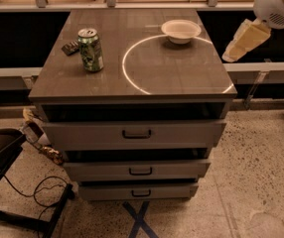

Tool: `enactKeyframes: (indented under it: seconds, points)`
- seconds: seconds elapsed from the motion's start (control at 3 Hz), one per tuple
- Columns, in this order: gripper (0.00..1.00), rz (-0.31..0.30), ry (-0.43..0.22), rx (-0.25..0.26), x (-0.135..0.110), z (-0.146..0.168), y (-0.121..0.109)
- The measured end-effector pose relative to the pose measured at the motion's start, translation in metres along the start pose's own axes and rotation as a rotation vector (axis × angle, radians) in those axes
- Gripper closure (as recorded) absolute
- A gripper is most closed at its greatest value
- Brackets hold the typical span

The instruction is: Move paper bowl near green can

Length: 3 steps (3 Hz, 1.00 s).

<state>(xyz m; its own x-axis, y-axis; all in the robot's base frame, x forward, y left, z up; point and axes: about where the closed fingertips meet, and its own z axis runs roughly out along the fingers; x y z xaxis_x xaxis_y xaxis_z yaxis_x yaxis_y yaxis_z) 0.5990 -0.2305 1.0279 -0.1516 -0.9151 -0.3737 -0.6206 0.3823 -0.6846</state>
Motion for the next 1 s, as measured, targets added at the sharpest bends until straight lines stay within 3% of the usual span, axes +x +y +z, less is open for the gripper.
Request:
enactKeyframes:
  seconds: [0.33, 1.0]
  points:
    - [0.0, -0.01, -0.08, 0.047, -0.004, 0.043, -0.012]
    - [0.0, -0.018, -0.129, 0.03, 0.001, 0.128, -0.036]
